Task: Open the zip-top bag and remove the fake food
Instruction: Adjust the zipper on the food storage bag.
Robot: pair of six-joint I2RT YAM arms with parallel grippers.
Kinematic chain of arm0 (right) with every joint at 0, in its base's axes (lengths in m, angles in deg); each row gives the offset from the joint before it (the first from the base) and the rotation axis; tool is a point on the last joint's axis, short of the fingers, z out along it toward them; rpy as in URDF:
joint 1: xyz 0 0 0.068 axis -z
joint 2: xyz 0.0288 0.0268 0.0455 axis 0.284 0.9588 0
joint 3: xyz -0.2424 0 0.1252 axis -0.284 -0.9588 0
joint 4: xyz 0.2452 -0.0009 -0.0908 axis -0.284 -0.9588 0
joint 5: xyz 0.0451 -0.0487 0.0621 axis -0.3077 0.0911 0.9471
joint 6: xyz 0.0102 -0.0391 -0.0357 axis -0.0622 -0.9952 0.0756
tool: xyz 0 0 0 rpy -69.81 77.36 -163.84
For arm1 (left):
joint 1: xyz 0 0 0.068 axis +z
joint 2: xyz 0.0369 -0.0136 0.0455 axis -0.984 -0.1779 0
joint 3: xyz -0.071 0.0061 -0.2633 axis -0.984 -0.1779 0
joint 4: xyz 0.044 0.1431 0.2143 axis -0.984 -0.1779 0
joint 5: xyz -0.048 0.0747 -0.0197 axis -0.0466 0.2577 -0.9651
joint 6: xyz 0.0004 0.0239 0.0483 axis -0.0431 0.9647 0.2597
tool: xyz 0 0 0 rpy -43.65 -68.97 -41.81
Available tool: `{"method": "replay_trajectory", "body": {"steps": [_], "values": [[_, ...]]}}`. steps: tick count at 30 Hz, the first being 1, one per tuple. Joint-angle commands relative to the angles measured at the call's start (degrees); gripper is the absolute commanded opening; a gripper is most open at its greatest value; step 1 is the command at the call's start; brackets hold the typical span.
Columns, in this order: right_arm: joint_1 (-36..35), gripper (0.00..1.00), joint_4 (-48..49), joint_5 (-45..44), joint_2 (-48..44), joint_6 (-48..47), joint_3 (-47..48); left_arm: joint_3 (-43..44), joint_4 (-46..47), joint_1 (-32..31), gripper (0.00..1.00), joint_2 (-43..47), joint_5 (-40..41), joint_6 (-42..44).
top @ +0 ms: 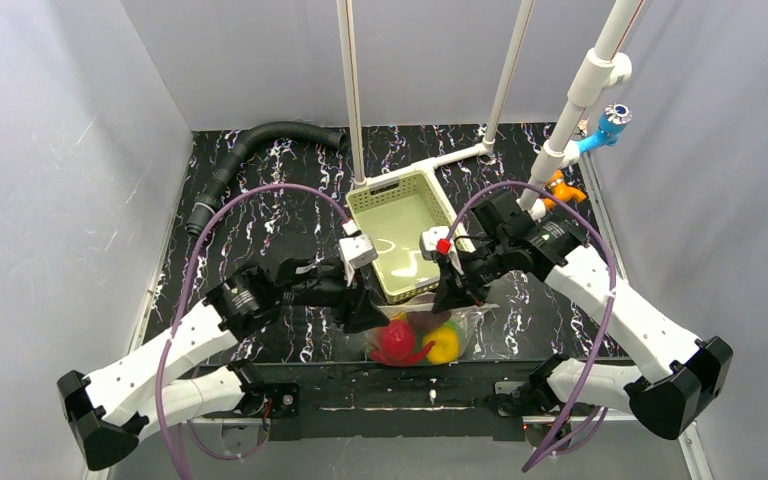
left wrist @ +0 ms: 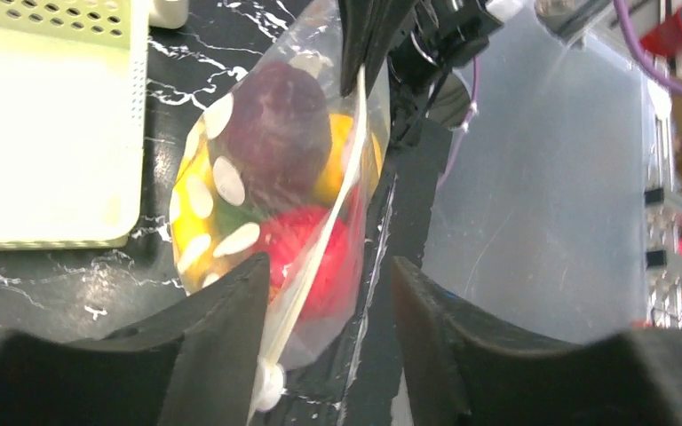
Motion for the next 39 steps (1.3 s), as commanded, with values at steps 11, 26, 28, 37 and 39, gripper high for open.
{"method": "replay_trajectory", "body": {"steps": [11, 26, 28, 37, 39], "values": [[7.10, 0.01, 1.72, 2.11, -8.12, -0.78, -5.61, -13.36, 7.55, 0.37, 0.98, 22.87, 15.68, -1.53], [14.00, 0.01, -1.65, 7.74, -10.94, -4.59, -5.97, -29.40, 29.20, 0.37, 0.98, 26.27, 10.96, -2.70], [14.37, 0.01, -1.61, 7.93, -11.05, -4.66, -6.10, -29.66, 30.58, 0.37, 0.98, 24.20, 11.14, -3.04], [14.78, 0.01, -2.63, 8.91, -10.45, -5.74, -5.81, -31.63, 35.18, 0.38, 0.98, 21.77, 9.86, -3.53], [14.78, 0.01, -3.37, 9.49, -9.84, -6.37, -5.20, -32.11, 36.17, 0.37, 0.98, 21.74, 9.18, -3.63]]}}
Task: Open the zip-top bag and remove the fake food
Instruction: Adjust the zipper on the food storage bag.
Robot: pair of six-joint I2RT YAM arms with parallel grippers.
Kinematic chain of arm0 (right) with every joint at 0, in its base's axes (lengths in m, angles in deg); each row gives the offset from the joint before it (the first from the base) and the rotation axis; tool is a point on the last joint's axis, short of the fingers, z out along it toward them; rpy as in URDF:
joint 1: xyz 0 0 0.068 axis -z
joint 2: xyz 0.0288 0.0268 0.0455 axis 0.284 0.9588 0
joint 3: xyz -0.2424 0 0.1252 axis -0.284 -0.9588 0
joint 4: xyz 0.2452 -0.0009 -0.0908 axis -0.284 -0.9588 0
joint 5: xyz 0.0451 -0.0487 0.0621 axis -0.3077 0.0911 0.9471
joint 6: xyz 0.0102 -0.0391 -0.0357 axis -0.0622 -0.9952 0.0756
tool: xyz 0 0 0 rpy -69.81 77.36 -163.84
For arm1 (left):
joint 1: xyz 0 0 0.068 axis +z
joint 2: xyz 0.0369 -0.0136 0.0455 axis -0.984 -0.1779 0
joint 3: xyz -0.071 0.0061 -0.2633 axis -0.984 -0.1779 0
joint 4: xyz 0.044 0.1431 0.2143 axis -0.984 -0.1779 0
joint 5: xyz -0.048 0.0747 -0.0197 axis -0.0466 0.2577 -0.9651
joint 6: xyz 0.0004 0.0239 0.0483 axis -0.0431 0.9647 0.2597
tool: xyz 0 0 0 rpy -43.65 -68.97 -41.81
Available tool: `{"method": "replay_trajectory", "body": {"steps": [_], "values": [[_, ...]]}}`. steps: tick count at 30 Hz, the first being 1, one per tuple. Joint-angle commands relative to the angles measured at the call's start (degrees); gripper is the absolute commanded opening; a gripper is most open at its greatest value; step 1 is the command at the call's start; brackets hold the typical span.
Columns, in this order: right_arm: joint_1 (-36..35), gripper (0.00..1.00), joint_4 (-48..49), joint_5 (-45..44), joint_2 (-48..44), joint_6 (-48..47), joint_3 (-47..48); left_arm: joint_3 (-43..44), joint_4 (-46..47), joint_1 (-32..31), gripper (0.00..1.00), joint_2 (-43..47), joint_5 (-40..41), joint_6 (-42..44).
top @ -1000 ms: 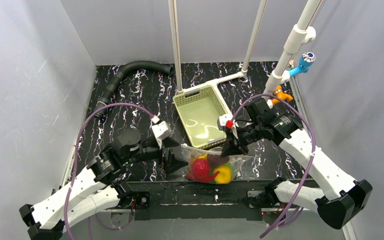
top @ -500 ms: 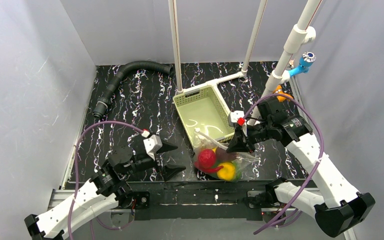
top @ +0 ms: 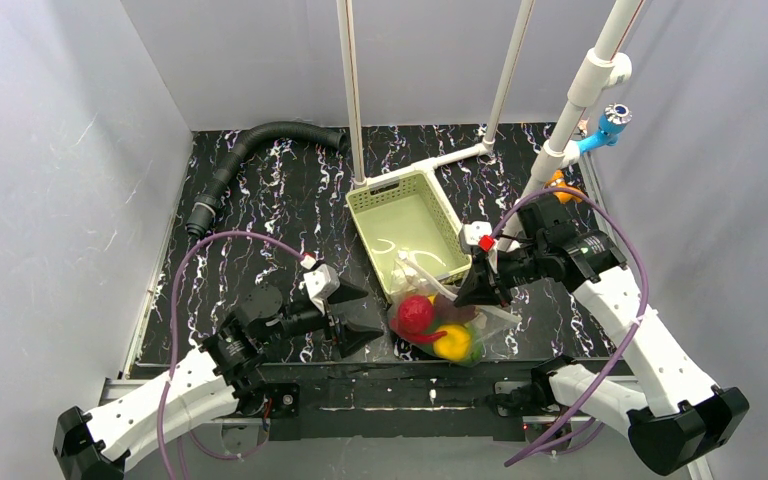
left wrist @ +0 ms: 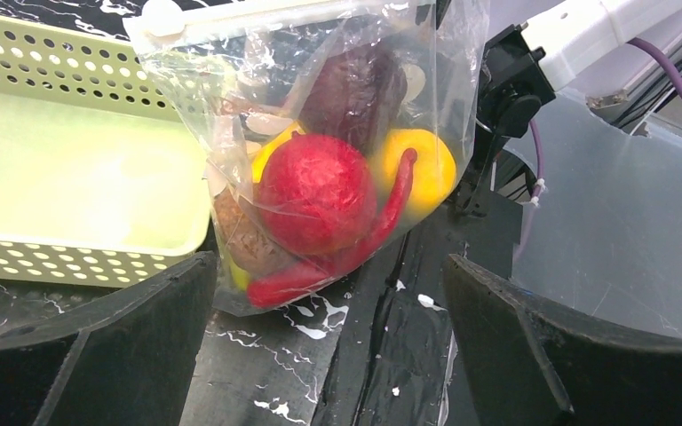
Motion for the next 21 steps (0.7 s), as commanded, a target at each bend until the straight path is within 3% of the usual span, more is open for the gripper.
{"method": "replay_trajectory", "body": {"steps": [1, 21], "values": [[0.32, 0.01, -1.70, 4.33, 0.38, -2.02, 1.17, -1.28, 5.04, 0.31, 0.98, 0.31, -2.34, -0.10], [-5.17, 0.01, -10.00, -1.65, 7.89, -6.32, 12.25, -3.50, 11.68, 0.32, 0.98, -2.76, -3.13, -1.34]]}}
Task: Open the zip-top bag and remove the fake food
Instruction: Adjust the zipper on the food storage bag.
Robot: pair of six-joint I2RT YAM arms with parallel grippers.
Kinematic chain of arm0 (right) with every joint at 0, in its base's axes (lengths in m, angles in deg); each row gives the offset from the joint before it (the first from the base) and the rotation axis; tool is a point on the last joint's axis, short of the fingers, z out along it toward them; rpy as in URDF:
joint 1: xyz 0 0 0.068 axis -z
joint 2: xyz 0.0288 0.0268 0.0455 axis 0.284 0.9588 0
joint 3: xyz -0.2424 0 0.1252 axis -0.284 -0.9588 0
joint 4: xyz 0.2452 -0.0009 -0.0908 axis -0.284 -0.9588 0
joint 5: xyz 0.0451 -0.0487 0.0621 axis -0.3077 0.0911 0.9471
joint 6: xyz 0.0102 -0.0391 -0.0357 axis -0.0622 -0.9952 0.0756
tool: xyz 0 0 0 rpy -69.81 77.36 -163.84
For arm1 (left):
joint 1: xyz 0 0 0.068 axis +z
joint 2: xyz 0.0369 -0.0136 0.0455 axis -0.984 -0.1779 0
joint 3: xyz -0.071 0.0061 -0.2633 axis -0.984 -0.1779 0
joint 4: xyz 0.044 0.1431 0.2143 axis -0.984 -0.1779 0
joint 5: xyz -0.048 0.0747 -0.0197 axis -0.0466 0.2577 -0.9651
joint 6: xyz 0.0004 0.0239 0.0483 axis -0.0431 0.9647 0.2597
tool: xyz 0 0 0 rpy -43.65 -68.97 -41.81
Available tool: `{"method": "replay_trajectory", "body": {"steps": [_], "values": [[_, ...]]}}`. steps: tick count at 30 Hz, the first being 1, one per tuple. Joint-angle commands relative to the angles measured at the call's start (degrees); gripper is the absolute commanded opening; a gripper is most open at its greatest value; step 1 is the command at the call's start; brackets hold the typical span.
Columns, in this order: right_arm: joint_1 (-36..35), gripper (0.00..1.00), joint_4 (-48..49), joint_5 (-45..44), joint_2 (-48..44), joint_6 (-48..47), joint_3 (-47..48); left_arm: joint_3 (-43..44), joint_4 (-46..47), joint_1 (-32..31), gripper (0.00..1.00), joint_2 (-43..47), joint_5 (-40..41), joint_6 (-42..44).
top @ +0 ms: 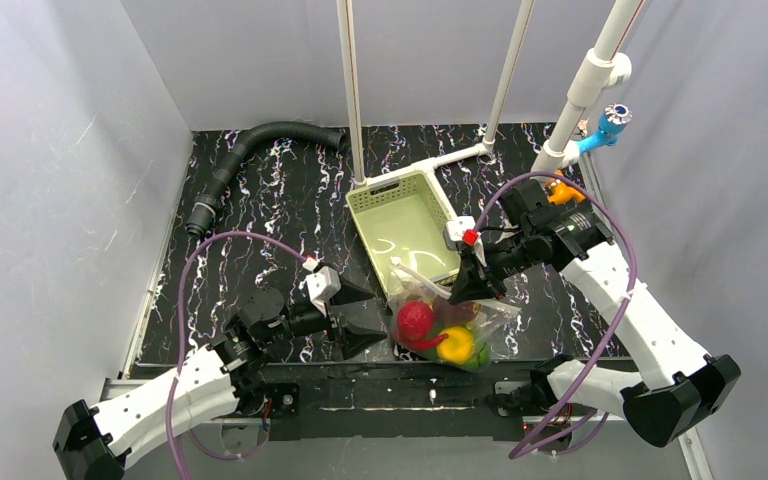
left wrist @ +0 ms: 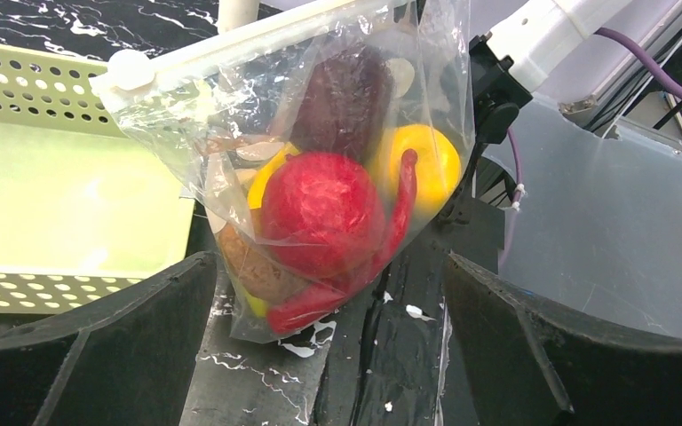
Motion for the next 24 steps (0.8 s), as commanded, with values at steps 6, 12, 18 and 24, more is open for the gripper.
{"method": "replay_trajectory", "body": {"steps": [6, 12, 18, 24], "values": [[-0.78, 0.01, -0.80, 0.31, -0.26, -1.07, 1.60, -0.79, 7.07, 0.29, 0.98, -2.74, 0.54, -1.27], [-0.89, 0.01, -0.43, 0.68, -0.29, -0.93, 0.83, -0.94, 16.49, 0.27, 0.98, -9.97, 0.24, -3.81], [-1.14, 0.01, -0.76, 1.54, -0.50, -1.57, 0.54, -1.25, 23.62, 0.95, 0.98, -15.77, 7.51, 3.99], [-1.82, 0.01, -0.34, 1.55, -0.59, -1.71, -0.51, -0.62, 49.40, 3.90, 0.91, -36.23, 2.18, -10.58]]}}
